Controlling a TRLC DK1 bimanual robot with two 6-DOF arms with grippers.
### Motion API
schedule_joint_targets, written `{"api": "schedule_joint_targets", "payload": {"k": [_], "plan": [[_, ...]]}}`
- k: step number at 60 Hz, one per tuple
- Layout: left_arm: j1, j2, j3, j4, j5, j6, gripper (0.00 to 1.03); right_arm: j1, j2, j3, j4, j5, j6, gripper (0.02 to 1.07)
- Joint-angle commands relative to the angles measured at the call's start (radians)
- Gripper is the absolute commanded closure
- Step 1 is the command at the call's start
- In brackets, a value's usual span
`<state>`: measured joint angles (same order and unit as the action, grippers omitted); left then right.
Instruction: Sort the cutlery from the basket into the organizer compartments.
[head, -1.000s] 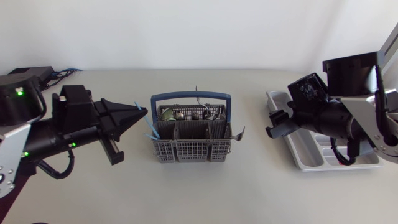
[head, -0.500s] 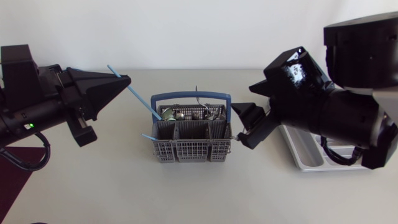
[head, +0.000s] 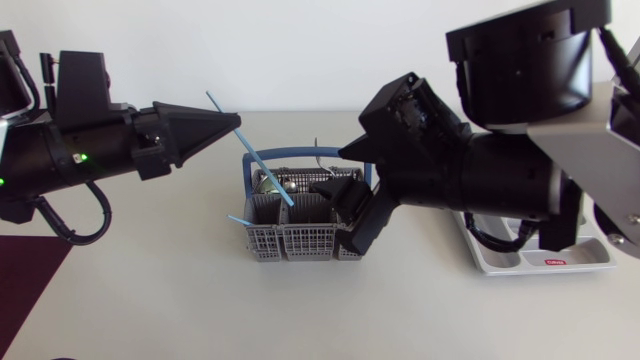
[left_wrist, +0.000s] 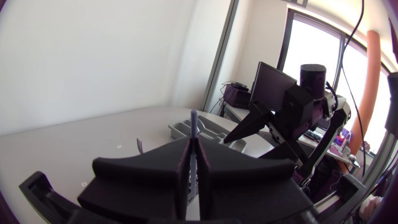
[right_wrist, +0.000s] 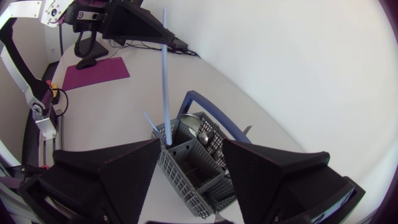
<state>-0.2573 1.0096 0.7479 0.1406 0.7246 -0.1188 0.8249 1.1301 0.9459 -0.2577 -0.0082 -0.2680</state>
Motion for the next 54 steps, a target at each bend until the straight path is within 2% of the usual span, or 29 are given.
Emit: {"api": "schedule_joint_targets", "payload": {"k": [1,14,22,32,43,54], "plan": [[0.0,0.052,0.045,0.039,0.03,-0.084,1.0,0.022,0.056,0.042,0.02,-0.015,0.015,0.35],[-0.002,0.113,0.076,0.073,0.087,-0.159,1.0,0.034,0.158,0.079,0.049,-0.032,0.018,0.35],[0.001,0.123,0.079,0.079,0.107,-0.173,1.0,0.034,0.201,0.106,0.063,-0.044,0.016,0.48],[0.012,0.133,0.076,0.097,0.127,-0.185,1.0,0.034,0.249,0.145,0.064,-0.049,0.018,0.53],[0.027,0.146,0.076,0.108,0.142,-0.188,1.0,0.036,0.277,0.165,0.066,-0.049,0.021,0.71],[0.033,0.156,0.077,0.12,0.156,-0.2,1.0,0.037,0.298,0.174,0.063,-0.049,0.021,0.8]]}}
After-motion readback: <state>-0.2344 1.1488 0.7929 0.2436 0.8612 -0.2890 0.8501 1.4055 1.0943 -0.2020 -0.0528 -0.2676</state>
